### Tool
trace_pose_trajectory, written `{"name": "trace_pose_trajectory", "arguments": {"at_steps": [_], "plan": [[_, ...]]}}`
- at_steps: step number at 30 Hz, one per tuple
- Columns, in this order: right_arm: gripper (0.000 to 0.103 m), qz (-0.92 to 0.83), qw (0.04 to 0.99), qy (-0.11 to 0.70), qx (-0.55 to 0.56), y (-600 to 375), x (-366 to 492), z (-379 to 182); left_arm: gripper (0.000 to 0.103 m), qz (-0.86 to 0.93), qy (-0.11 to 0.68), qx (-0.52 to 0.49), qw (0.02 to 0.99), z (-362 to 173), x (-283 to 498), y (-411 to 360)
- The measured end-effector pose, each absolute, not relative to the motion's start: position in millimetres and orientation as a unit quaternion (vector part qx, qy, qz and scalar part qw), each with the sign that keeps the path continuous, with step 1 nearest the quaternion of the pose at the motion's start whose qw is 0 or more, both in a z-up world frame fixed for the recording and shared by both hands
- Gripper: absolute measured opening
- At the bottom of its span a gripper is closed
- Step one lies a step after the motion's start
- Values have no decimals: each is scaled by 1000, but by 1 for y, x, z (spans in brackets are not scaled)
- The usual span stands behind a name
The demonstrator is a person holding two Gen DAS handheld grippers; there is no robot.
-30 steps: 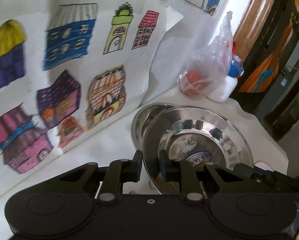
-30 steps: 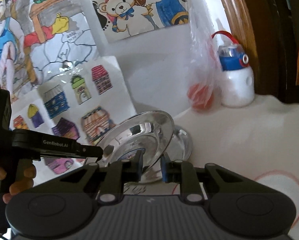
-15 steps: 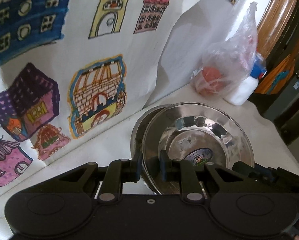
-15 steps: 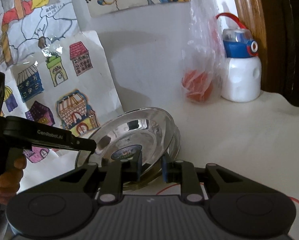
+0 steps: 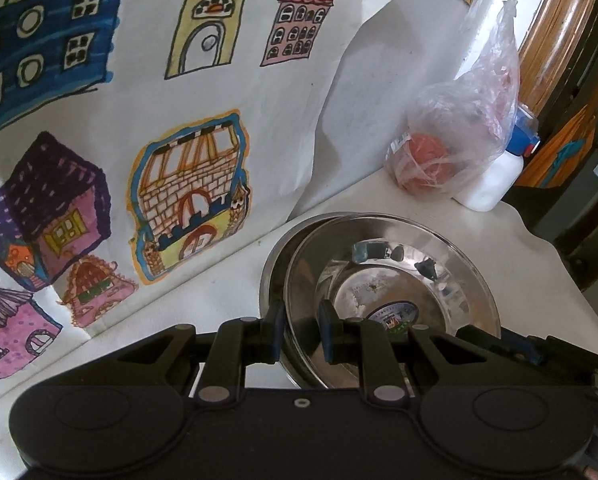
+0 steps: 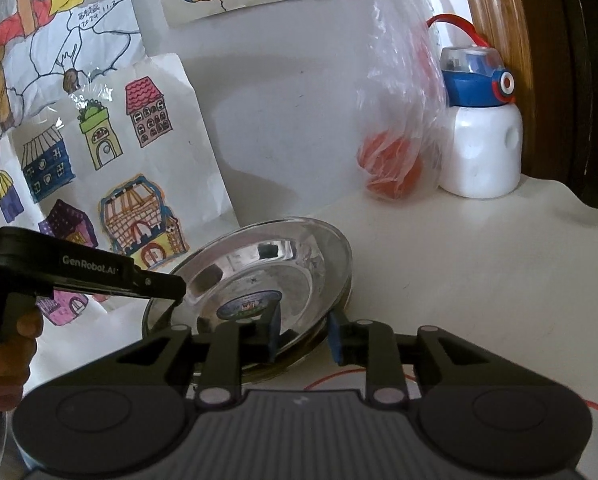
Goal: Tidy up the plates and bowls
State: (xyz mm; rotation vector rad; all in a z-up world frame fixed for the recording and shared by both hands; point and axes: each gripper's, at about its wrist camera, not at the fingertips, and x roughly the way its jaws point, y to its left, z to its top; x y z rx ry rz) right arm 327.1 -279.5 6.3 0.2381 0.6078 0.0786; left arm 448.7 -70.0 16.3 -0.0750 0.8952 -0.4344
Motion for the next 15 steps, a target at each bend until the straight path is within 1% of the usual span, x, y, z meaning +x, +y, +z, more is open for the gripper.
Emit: {"name": "trace_pose_trajectory", "arguments": {"at_steps": [4,8,11,15], "plan": [[38,36,947,299,108,-278,328,6,20,-211,435,-40,874,13,451,-72],[41,31,947,307,94,-275,330,4,20,-212,438,-43,873,10,450,-72],[45,31,947,308,84,-271,330,4,20,-211,437,-43,873,11,450,-72],[47,34,948,308,80,-269,328,6,20,-210,430,-42,877,16,447,-70]]}}
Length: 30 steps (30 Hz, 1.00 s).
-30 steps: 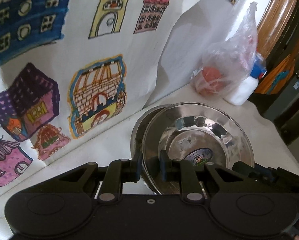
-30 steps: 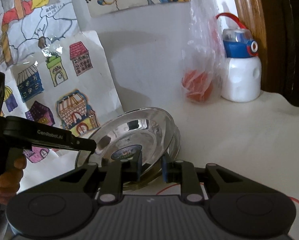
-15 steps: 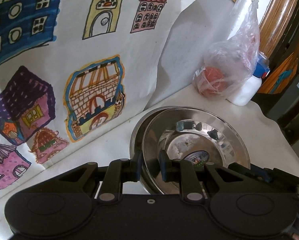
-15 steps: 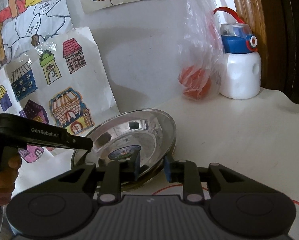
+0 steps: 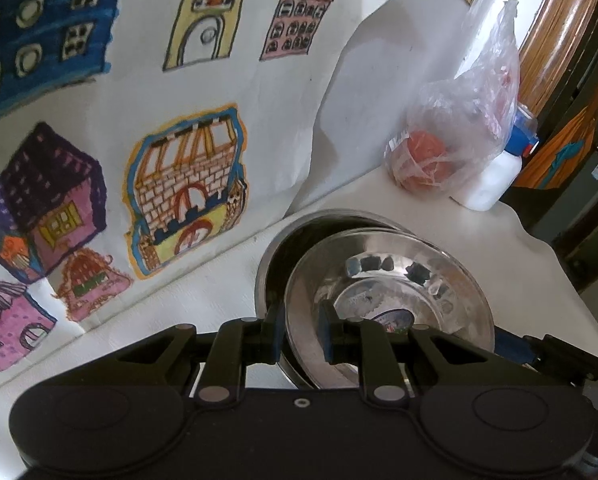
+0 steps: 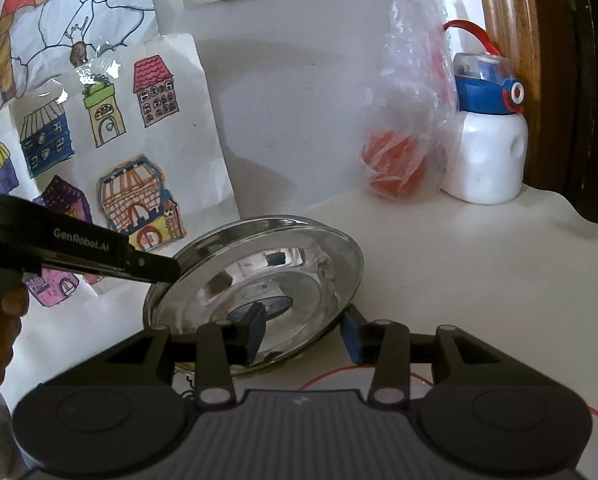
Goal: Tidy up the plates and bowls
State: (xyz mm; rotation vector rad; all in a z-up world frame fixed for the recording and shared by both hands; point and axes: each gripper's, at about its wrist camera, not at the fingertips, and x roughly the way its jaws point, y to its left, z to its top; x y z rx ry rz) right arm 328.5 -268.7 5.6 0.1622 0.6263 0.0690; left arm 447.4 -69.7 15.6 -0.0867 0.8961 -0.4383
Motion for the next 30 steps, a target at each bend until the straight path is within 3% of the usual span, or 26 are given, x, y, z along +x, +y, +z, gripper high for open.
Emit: {"name": "trace_pose_trajectory", "arguments": {"at_steps": [2,7,15,23,30], "plan": [[50,34,948,308,78,-268,328,6,20,-212,426,-40,879,19,446,-68],[76,32,953,291,71,-267,322,8,21,-212,419,-38,882,25,442,-65],[90,33,961,266,67,-264,310,17,27,-213,407,-29,888,34,429,-61],[102,31,971,221,80,-265,278,34,56,-211,368,-24,905,54,400,-48],[103,30,980,178,90,-260,242,59,84,-206,309,-2,928,81,362,-41]]}}
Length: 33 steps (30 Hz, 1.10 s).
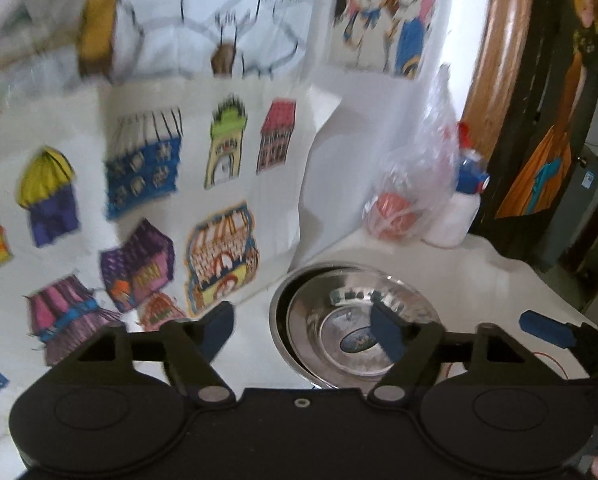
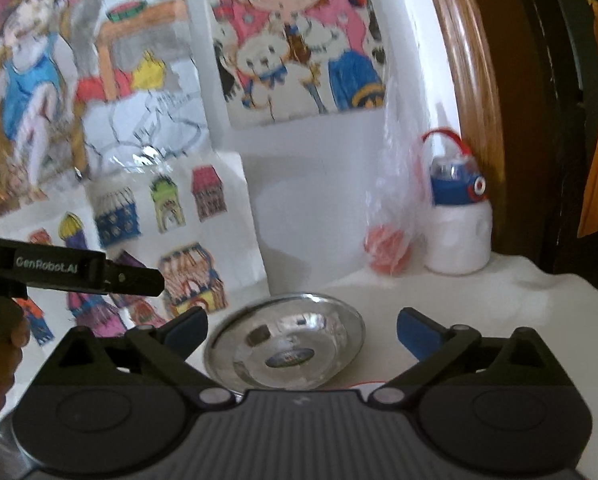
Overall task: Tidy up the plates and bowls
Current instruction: 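Move both tools to the rim of the large steel bowl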
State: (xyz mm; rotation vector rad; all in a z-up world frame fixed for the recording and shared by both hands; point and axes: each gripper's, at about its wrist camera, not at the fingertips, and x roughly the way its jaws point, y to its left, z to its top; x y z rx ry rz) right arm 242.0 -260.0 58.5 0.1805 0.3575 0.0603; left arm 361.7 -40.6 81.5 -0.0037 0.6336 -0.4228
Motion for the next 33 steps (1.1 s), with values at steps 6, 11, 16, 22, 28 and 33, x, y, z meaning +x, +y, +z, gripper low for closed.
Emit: {"name": "trace_pose_trajectory", "arguments": {"at_steps": [6,11,16,22,28,33], "plan": [[103,43,983,158,80,-240,214,76,95,-203,263,9,943,103,323,-26],[103,56,985,146,77,-219,193,85,101,-183,218,34,958,115,288,-5],[103,72,985,138,75,-197,178,90,102,-162,194,35,967,121,262,26],[103,88,985,132,73,-170,165,88,102,-137,182,35,973,119,240,66],[103,98,982,147,72,-146,160,76,102,-108,187,30,976,107,223,102],[103,89,976,181,78,-128,156,57,102,-77,203,23,976,87,209,131]]}}
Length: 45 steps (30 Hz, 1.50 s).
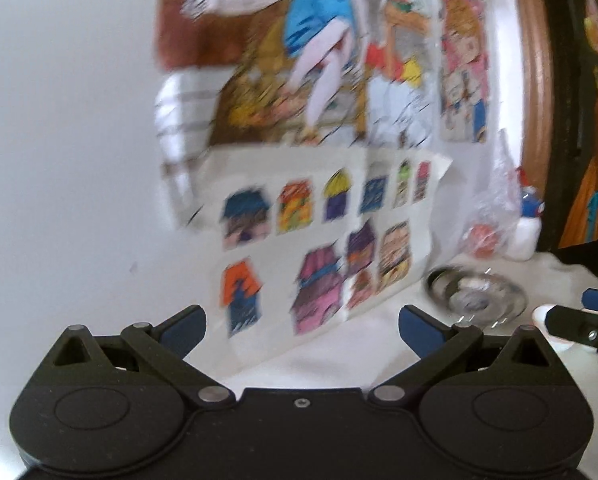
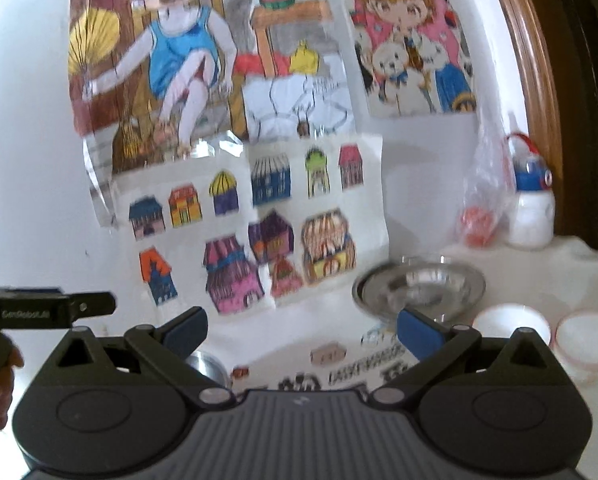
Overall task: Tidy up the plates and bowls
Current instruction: 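Move both tools to the rim of the large steel bowl, then close both tools on the steel bowl rim and lift it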
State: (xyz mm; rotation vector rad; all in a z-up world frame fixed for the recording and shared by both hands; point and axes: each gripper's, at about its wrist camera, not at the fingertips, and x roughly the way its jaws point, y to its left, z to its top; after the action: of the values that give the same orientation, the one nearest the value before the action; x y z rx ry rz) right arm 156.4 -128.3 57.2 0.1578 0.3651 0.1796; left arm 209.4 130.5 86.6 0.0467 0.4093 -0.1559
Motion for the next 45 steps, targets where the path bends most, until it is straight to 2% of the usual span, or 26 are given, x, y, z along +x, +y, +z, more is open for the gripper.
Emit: {"name": "trace_pose_trajectory", "arguments": {"at_steps": [11,26,32,38,41,43,45], "plan": [[103,72,961,248,97,-93,156,12,102,-2,277,-67,958,25,179,169],[101,70,960,266,56,-61,174,-11,102,32,286,-105,952,1,189,160],[90,84,957,272,45,-51,178,-14,97,24,301,-127,945,-7,195,163],[73,94,955,277,58,-51,179,-16,82,11,308,-131,942,-12,197,159],[60,100,955,274,62,-51,178,-15,71,2,310,-136,941,-14,198,157],[44,107,953,276,65,-50,178,-14,55,-2,311,-140,940,-15,198,156],[29,115,950,283,69,-48,179,-15,48,-6,313,-144,939,-16,197,154]]}}
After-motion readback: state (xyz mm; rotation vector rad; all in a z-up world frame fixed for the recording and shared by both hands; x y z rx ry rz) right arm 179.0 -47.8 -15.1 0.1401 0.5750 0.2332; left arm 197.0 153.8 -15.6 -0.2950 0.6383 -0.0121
